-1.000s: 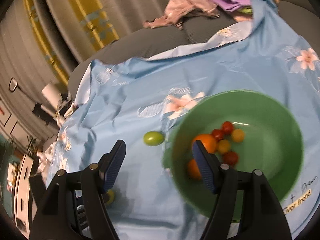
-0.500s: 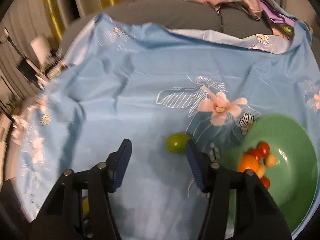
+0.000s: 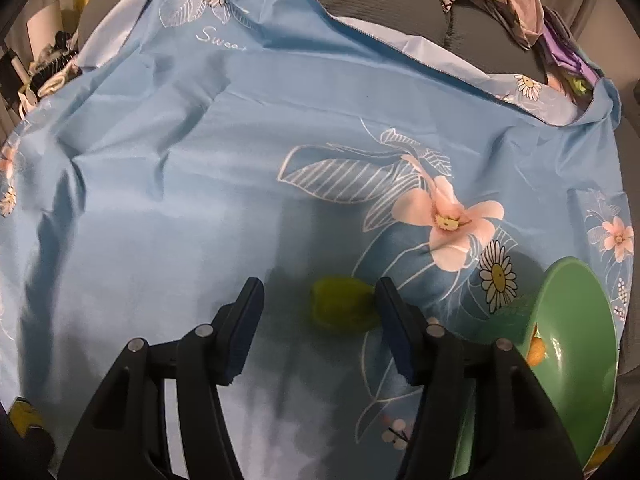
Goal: Organize fruits
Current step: 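Close the left gripper on the yellow fruit while the right gripper grasps the green plum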
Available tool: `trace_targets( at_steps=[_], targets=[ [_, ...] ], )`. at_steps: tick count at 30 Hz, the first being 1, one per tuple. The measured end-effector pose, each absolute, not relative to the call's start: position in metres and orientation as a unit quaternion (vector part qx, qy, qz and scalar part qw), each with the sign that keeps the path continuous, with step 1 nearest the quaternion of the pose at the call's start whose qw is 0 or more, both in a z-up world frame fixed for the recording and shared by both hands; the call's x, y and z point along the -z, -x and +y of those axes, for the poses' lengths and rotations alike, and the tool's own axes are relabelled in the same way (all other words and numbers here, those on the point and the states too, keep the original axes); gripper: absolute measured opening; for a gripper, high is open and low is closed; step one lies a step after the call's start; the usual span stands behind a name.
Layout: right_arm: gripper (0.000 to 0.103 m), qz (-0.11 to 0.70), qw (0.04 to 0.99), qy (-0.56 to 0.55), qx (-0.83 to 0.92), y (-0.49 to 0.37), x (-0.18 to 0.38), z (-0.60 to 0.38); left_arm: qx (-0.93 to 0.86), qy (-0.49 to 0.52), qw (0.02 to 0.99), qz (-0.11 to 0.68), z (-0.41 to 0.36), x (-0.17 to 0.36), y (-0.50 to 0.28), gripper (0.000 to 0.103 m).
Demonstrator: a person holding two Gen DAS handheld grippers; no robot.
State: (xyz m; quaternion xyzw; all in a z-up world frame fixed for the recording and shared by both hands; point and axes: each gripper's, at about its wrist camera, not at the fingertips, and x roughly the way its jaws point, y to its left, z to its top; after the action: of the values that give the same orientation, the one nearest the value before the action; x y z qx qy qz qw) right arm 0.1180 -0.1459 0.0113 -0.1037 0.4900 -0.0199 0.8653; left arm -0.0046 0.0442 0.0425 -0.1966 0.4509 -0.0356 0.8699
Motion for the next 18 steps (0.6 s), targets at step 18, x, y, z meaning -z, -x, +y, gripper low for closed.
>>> trace_targets(
  at_steps=[18],
  targets=[
    [0.038,0.502,0.861,0.077,-0.025,-0.117,0.001,-0.145,0.020,0.200,0.875,0.442,0.052,-0.048,0.008,0.034]
  ],
)
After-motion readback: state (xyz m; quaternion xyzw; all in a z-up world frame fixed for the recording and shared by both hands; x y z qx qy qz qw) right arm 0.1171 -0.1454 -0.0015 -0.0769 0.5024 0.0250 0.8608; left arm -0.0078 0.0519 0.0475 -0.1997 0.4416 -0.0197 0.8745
